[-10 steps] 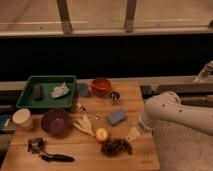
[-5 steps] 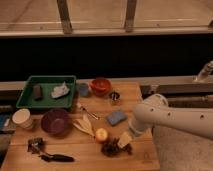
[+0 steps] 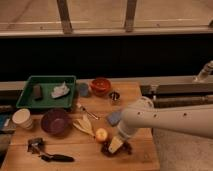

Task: Place grapes in purple bowl

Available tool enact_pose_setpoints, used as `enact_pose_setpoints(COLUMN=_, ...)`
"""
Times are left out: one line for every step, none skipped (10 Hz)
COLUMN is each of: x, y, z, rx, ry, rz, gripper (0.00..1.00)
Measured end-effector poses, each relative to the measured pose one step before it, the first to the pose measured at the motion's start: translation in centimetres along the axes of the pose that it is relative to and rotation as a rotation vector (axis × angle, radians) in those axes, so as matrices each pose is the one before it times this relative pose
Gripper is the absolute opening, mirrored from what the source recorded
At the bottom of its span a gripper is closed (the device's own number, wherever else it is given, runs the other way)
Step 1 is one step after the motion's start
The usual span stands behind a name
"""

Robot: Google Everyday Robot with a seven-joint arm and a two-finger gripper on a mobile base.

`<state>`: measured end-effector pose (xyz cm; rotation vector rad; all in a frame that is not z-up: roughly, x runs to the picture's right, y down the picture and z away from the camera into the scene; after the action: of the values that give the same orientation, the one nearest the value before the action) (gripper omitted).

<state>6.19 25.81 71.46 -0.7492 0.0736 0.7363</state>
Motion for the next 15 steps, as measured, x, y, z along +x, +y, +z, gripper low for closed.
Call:
enact_pose_setpoints(x=-0.080, y=0.161, z=0.804, rx=-0.00796, ry=-0.00441, rz=0.00775, gripper=0.80)
enact_pose_setpoints(x=-0.027, y=0.011, z=0.566, rx=-0.01758, ry=-0.00988, rz=0.01393, gripper=0.80)
enact_pose_setpoints(x=-0.080, y=0.018, z=0.812, rx=-0.01834, ry=-0.01296, rz=0.00124, gripper=0.80)
enact_pose_setpoints(x=-0.117, y=-0.125, z=0.842, rx=-0.01257, ry=-0.01085, rz=0.00227, gripper=0.80)
enact_pose_setpoints(x=-0.203, y=-0.142, z=0.807, rx=-0.00821, ry=-0.00799, rz=-0.00022, gripper=0.80)
enact_pose_setpoints(x=-0.076, y=-0.145, z=0.667, rx=-0.00299, ry=0.00072, rz=0.00117, gripper=0.80)
enact_pose_setpoints(x=-0.101, y=-0.122, z=0.800, rx=-0.00220, ry=0.00596, rz=0.00404, gripper=0.80)
enact_pose_setpoints(x=-0.129, y=-0.064, z=0.810, rx=-0.00040, ry=0.00898, rz=0.00065, gripper=0.77)
enact_pose_setpoints(x=0.051, y=-0.106, z=0.513, rx=0.00081, ry=0.00430, rz=-0.00084, gripper=0.70)
enact_pose_setpoints(x=0.275, y=-0.148, z=0.241, rx=0.00105, ry=0.00418, rz=0.00017, gripper=0.59)
enact_pose_setpoints(x=0.141, y=-0.133, z=0.001, rx=0.00530, ry=0.00077, rz=-0.00641, gripper=0.49)
enact_pose_setpoints(x=0.138, y=-0.075, z=-0.039, rx=0.00256, ry=-0.00022, rz=-0.00340, gripper=0.39)
enact_pose_setpoints(x=0.271, y=-0.061, z=-0.025, rx=0.00007, ry=0.00463, rz=-0.00377, gripper=0.28)
enact_pose_setpoints(x=0.321, y=-0.118, z=0.021, rx=-0.00129, ry=0.00470, rz=0.00443, gripper=0.19)
enact_pose_setpoints(x=0.147, y=-0.038, z=0.021, rx=-0.00232, ry=0.00065, rz=0.00061, gripper=0.07)
